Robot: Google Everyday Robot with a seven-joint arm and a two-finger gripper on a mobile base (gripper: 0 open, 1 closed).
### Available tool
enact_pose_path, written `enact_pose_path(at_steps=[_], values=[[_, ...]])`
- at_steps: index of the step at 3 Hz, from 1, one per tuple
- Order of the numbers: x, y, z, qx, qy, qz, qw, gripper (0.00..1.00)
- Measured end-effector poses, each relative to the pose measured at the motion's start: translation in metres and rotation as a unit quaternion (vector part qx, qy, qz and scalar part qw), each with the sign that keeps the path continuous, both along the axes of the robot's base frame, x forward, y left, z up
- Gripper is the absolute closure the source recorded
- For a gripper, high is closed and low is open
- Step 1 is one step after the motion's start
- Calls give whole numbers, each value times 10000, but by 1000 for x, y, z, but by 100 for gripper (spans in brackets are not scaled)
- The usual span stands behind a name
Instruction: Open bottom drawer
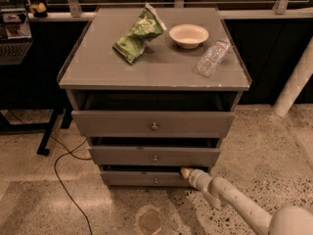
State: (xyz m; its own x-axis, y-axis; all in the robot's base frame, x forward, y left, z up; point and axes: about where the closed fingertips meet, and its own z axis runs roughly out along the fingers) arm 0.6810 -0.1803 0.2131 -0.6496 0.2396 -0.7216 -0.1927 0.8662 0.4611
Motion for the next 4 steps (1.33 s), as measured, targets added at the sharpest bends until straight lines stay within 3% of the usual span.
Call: enact_pose_path(at_steps=[1, 3, 4], values=[[6, -7, -19, -51, 190, -190, 9996, 100], [6, -7, -16, -50, 191, -189, 9996, 100], [3, 10, -17, 26, 574, -20, 9983, 100]])
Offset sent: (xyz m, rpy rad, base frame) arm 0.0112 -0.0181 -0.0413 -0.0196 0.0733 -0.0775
